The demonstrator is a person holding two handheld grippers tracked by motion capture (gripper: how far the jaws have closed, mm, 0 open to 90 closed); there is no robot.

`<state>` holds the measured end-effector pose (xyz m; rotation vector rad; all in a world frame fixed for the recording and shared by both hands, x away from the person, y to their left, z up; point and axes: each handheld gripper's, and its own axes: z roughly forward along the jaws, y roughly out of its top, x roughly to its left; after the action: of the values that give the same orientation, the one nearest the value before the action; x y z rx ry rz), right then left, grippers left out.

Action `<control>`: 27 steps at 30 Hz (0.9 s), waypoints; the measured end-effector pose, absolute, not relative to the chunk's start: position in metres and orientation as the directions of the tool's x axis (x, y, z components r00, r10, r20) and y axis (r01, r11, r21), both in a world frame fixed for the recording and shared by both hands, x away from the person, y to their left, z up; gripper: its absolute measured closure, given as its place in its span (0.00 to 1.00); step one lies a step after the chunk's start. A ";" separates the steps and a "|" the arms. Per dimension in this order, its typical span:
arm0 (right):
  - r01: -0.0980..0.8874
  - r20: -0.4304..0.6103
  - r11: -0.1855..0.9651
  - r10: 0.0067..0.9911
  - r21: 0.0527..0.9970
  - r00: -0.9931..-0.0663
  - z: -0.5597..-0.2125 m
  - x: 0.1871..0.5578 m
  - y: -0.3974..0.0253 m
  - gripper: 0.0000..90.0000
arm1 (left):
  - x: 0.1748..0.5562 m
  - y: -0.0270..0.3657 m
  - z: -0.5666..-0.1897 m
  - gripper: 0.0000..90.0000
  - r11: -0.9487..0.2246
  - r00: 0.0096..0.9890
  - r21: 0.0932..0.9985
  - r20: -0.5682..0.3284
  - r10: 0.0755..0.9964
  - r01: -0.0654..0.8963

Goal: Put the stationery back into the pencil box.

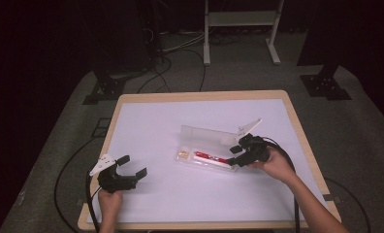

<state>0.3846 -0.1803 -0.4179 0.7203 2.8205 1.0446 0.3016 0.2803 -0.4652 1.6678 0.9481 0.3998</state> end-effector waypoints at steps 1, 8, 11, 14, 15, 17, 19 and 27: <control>0.411 0.115 0.661 0.443 0.628 -0.889 -0.419 0.384 -0.181 0.49 | 0.302 0.280 -0.465 0.00 -0.057 0.620 0.924 -0.208 0.757 0.379; 0.415 0.117 0.660 0.447 0.626 -0.887 -0.421 0.380 -0.190 0.49 | 0.301 0.280 -0.465 0.00 -0.060 0.622 0.924 -0.206 0.756 0.378; 0.419 0.116 0.658 0.452 0.626 -0.884 -0.421 0.378 -0.193 0.49 | 0.301 0.280 -0.465 0.00 -0.061 0.624 0.925 -0.204 0.754 0.376; 0.415 0.106 0.657 0.456 0.629 -0.883 -0.420 0.375 -0.196 0.49 | 0.301 0.280 -0.465 0.00 -0.061 0.623 0.924 -0.205 0.755 0.378; 0.418 0.109 0.653 0.458 0.631 -0.882 -0.419 0.374 -0.197 0.48 | 0.301 0.280 -0.465 0.00 -0.060 0.623 0.924 -0.205 0.755 0.378; 0.415 0.106 0.650 0.459 0.636 -0.882 -0.418 0.373 -0.199 0.48 | 0.301 0.280 -0.465 0.00 -0.063 0.625 0.924 -0.204 0.754 0.377; 0.415 0.106 0.648 0.460 0.639 -0.882 -0.417 0.371 -0.202 0.47 | 0.301 0.280 -0.465 0.00 -0.061 0.623 0.923 -0.206 0.755 0.379; 0.439 0.119 0.624 0.486 0.646 -0.866 -0.421 0.362 -0.216 0.46 | 0.300 0.280 -0.465 0.00 -0.061 0.627 0.926 -0.203 0.752 0.373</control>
<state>0.3618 -0.2165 -0.4214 0.7898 2.7705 1.0739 0.3005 0.2801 -0.4651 1.6706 0.9369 0.4008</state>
